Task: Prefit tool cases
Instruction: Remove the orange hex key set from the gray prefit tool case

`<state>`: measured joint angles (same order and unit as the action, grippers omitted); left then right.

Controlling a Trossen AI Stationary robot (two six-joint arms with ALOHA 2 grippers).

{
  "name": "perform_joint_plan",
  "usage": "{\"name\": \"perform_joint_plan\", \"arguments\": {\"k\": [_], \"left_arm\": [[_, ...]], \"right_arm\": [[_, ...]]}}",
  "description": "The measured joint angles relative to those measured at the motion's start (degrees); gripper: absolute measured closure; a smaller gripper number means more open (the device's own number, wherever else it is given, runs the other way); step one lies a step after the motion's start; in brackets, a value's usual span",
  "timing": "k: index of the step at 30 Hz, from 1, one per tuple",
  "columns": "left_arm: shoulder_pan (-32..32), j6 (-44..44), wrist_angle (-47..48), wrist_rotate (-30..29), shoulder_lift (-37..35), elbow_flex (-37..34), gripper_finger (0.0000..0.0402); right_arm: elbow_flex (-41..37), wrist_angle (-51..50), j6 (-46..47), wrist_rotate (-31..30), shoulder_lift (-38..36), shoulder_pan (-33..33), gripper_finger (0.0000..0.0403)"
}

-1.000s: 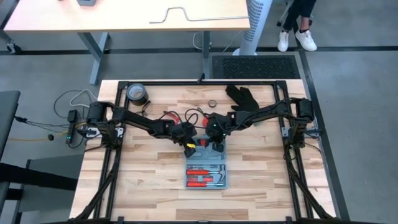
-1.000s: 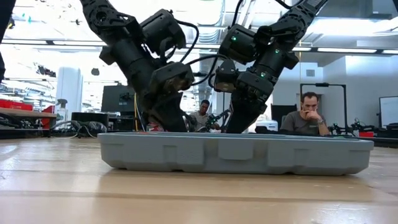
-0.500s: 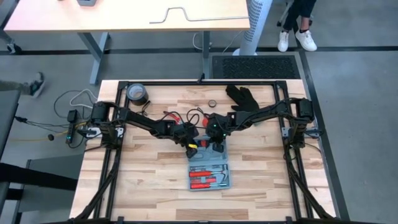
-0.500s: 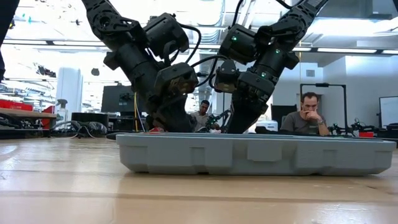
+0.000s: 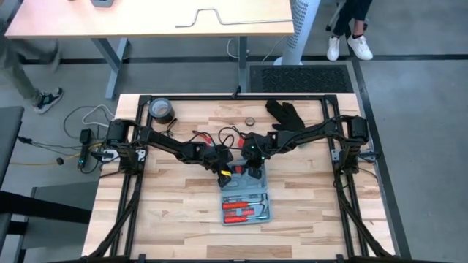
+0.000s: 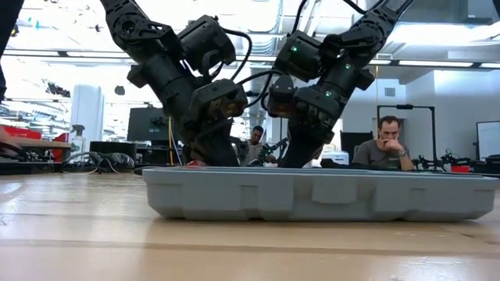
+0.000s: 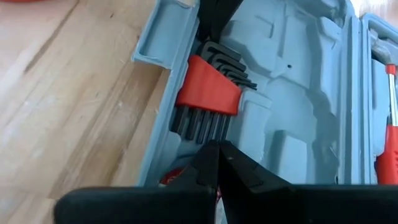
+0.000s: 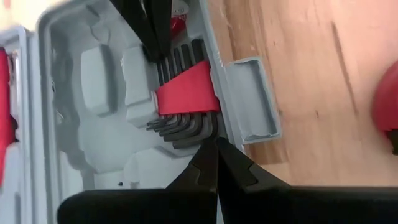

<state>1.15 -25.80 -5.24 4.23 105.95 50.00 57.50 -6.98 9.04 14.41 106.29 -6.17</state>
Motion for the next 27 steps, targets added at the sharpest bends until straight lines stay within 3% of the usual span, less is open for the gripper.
{"name": "perform_joint_plan", "arguments": {"k": [8,11,18,27], "left_arm": [[0.0,0.3,-1.2,-2.2,0.2,0.0,0.0402],[0.0,0.3,-0.8,-2.3,0.2,0.0,0.0401],[-0.1,0.5,-0.5,-2.2,0.2,0.0,0.0402],[-0.1,0.5,-0.6,-2.1,0.2,0.0,0.0402]], "right_arm": [[0.3,11.7,7.0,10.2,-0.1,0.4,0.0403],[0.3,11.5,9.1,11.0,-0.4,0.7,0.0403],[0.3,-3.0,4.2,2.3,-3.3,0.5,0.0403],[0.2,-5.2,3.3,-3.7,-2.8,-0.7,0.0403]]}}
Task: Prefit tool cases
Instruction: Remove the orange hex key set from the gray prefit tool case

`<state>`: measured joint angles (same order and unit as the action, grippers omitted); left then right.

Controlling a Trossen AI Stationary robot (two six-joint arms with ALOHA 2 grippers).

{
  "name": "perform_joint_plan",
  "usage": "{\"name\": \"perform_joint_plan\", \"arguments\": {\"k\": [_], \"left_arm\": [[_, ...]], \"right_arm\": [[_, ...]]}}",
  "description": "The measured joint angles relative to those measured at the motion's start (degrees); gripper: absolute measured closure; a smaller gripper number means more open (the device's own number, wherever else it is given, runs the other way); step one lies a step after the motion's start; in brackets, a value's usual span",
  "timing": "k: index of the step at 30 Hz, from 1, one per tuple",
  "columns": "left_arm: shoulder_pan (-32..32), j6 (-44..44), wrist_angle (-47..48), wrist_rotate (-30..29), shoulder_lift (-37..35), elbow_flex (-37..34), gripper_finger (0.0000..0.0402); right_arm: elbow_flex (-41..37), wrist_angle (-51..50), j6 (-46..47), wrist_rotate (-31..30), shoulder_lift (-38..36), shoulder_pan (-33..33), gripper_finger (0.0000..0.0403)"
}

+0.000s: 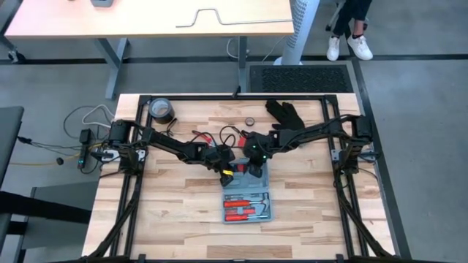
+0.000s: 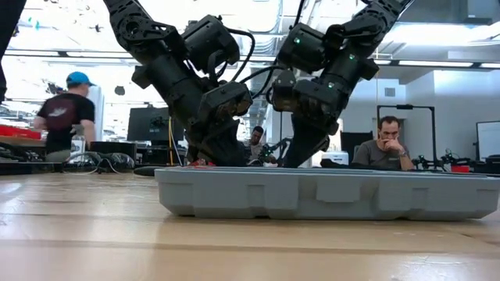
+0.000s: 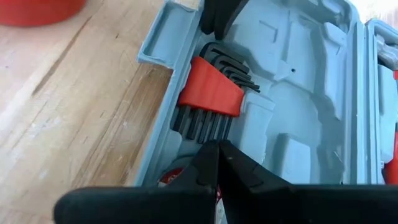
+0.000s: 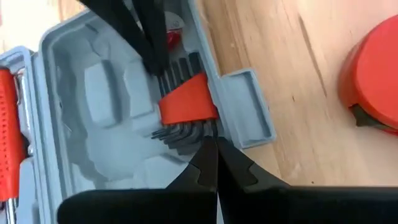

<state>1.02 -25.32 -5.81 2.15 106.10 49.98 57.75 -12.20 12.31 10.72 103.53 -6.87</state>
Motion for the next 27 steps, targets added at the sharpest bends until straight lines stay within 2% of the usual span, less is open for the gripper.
{"name": "perform_joint_plan", "arguments": {"k": [5,14,17,21,27], "left_arm": [[0.0,0.0,-0.1,0.1,0.0,0.0,0.0402],[0.3,-0.2,-2.8,1.9,1.5,-0.1,0.0402],[0.7,-1.4,-5.7,5.6,3.7,0.3,0.0401],[0.5,-2.4,-5.9,7.6,5.9,2.0,0.0401],[0.6,-1.6,-5.4,7.0,6.0,2.5,0.0401]], "right_arm": [[-1.4,-1.8,-1.7,-0.2,-0.1,0.1,0.0403],[-4.2,3.1,-1.0,0.0,-0.3,0.1,0.0403],[-4.2,4.0,-0.9,1.9,1.2,0.1,0.0403],[-4.1,4.9,-0.4,3.6,2.9,0.7,0.0403],[-4.1,6.7,-0.3,5.8,3.2,1.1,0.0403]]}}
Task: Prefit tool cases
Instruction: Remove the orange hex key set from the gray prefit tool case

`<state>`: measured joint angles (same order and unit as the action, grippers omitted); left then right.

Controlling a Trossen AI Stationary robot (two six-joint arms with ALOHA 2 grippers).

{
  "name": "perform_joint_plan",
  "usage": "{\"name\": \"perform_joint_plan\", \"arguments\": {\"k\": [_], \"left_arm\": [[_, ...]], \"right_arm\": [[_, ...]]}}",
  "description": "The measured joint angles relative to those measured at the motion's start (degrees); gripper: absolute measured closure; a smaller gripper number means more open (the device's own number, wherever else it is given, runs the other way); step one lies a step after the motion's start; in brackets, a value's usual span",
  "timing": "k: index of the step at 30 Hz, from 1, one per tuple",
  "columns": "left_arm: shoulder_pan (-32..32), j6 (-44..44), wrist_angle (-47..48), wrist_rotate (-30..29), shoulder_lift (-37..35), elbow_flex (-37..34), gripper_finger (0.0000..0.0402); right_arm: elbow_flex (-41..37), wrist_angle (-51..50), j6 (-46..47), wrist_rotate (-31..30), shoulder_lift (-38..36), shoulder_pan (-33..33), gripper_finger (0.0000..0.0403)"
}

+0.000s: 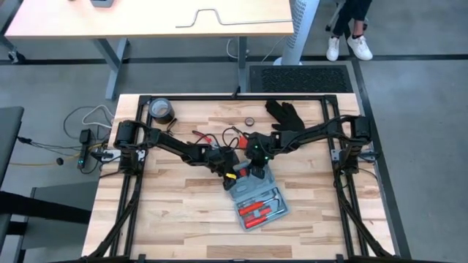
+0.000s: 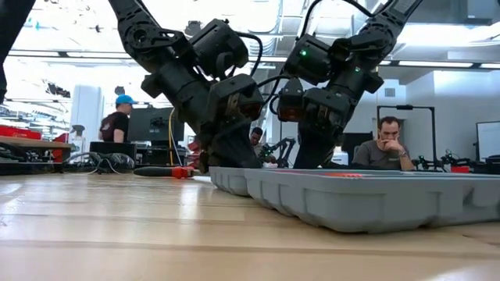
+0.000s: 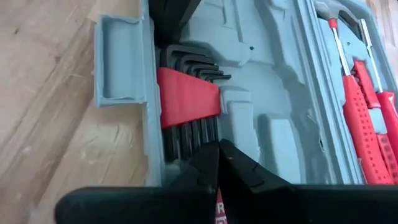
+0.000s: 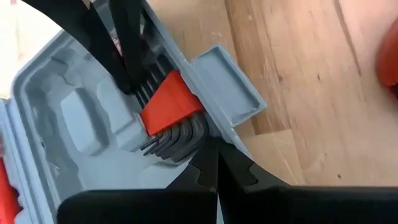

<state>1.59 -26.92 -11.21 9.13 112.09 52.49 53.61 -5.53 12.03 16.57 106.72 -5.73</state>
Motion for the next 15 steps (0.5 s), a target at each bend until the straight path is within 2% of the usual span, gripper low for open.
{"name": "perform_joint_plan", "arguments": {"k": [11,13,15], "left_arm": [[0.1,1.2,0.1,2.1,-0.1,0.0,0.0401],[0.1,1.4,-0.9,-1.3,0.2,0.1,0.0401],[0.6,1.4,-0.6,-4.0,0.2,0.1,0.0402]], "right_arm": [[1.3,7.6,2.8,17.2,0.2,-0.5,0.0403],[2.0,9.6,2.8,20.9,-0.2,-0.4,0.0403],[1.7,9.2,3.1,22.1,-0.3,-0.1,0.0403]]}}
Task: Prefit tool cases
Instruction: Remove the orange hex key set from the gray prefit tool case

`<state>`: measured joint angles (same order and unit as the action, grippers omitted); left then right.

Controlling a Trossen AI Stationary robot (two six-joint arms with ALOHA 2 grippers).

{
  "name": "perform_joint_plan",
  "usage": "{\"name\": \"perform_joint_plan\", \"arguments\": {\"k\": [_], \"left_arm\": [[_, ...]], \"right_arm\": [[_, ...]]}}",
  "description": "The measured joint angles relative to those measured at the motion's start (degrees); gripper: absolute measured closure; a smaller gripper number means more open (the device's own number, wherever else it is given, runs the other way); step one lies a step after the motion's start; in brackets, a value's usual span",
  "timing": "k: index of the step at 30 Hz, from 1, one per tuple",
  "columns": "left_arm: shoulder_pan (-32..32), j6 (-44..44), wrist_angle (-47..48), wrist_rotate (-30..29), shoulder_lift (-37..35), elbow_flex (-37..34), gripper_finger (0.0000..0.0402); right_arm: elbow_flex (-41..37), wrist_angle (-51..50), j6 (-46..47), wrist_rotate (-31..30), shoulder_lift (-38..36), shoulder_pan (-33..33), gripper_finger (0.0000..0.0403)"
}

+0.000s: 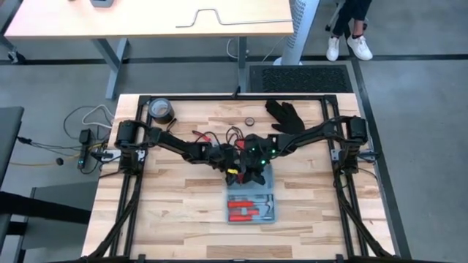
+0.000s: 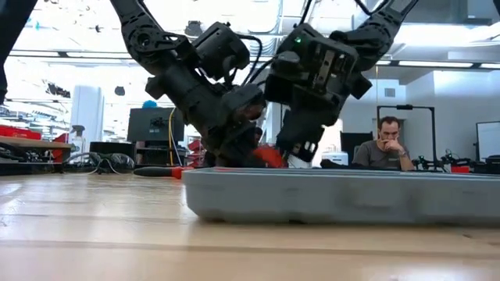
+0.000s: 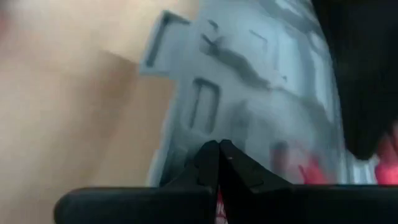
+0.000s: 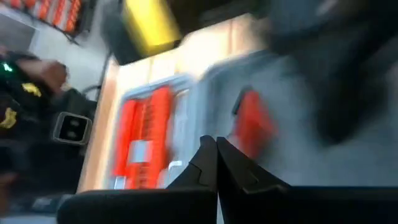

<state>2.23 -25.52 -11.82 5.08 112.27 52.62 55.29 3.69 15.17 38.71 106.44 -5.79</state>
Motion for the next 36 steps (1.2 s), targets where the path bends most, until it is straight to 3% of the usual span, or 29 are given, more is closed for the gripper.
{"name": "perform_joint_plan", "arguments": {"k": [12,16,21,25,28,36], "left_arm": [[-0.1,-0.5,0.1,0.1,-1.1,-0.1,0.0402],[-0.1,0.6,2.3,-0.2,-4.7,-0.3,0.0402],[0.0,1.1,11.6,-2.0,-11.9,-0.6,0.0402],[-1.8,1.3,14.0,-3.1,-19.4,-0.4,0.0402],[-3.9,1.0,14.1,-4.7,-23.4,-0.3,0.0398],[-11.5,-3.6,14.2,-6.1,-21.9,-0.3,0.0317]], "right_arm": [[-0.2,-2.6,0.9,-3.2,-1.2,0.2,0.0403],[-0.3,-7.6,-0.6,-9.8,-6.9,0.7,0.0403],[-0.2,-14.4,-6.5,-19.2,-14.3,3.8,0.0397],[-0.2,-15.6,-14.7,-23.2,-14.1,6.5,0.0359],[-0.3,-14.6,-16.0,-23.4,-11.0,6.7,0.0320],[-0.3,-14.1,-30.0,-23.6,-4.7,6.0,0.0217]]}}
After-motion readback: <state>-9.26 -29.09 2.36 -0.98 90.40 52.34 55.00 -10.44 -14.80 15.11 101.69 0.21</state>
